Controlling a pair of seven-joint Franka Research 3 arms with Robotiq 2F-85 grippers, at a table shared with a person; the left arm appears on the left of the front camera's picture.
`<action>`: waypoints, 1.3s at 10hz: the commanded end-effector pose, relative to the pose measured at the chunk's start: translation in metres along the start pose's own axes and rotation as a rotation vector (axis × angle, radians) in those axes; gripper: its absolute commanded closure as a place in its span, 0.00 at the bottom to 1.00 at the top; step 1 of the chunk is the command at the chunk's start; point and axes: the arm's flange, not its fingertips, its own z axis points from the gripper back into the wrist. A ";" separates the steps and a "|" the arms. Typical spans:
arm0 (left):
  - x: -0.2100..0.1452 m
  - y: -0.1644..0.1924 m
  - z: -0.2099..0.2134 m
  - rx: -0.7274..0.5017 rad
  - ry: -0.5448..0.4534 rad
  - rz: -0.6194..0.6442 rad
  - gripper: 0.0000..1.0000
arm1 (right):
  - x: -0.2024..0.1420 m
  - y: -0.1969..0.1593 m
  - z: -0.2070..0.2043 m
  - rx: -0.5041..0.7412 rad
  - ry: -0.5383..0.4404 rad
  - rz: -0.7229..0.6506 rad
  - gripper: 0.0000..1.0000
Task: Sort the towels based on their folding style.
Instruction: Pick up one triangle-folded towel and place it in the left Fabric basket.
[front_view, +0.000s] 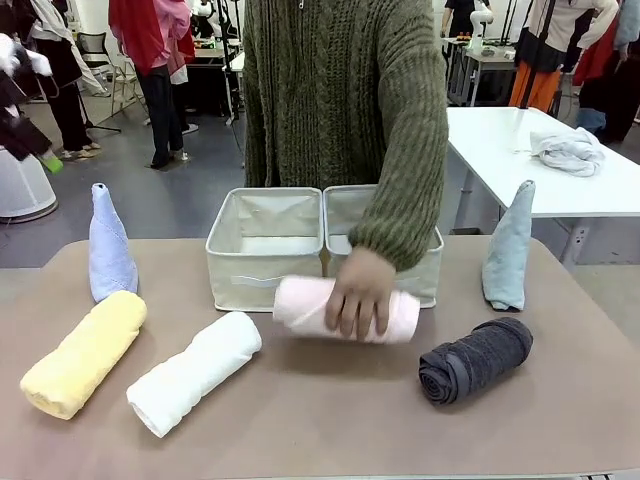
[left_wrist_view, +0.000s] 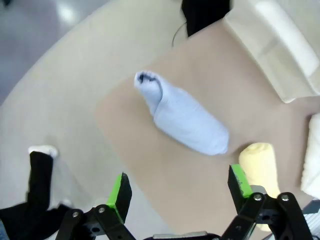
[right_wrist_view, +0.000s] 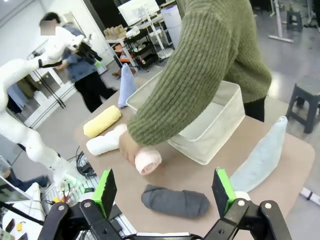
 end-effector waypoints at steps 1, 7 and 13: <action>0.019 -0.007 -0.016 -0.026 0.124 0.090 0.00 | 0.001 -0.002 0.000 0.014 -0.023 0.017 0.00; 0.018 -0.014 -0.042 0.001 0.114 0.106 0.00 | 0.001 -0.002 0.000 0.014 -0.023 0.017 0.00; 0.043 -0.033 -0.050 0.097 0.158 0.344 0.00 | 0.001 -0.002 0.000 0.014 -0.023 0.017 0.00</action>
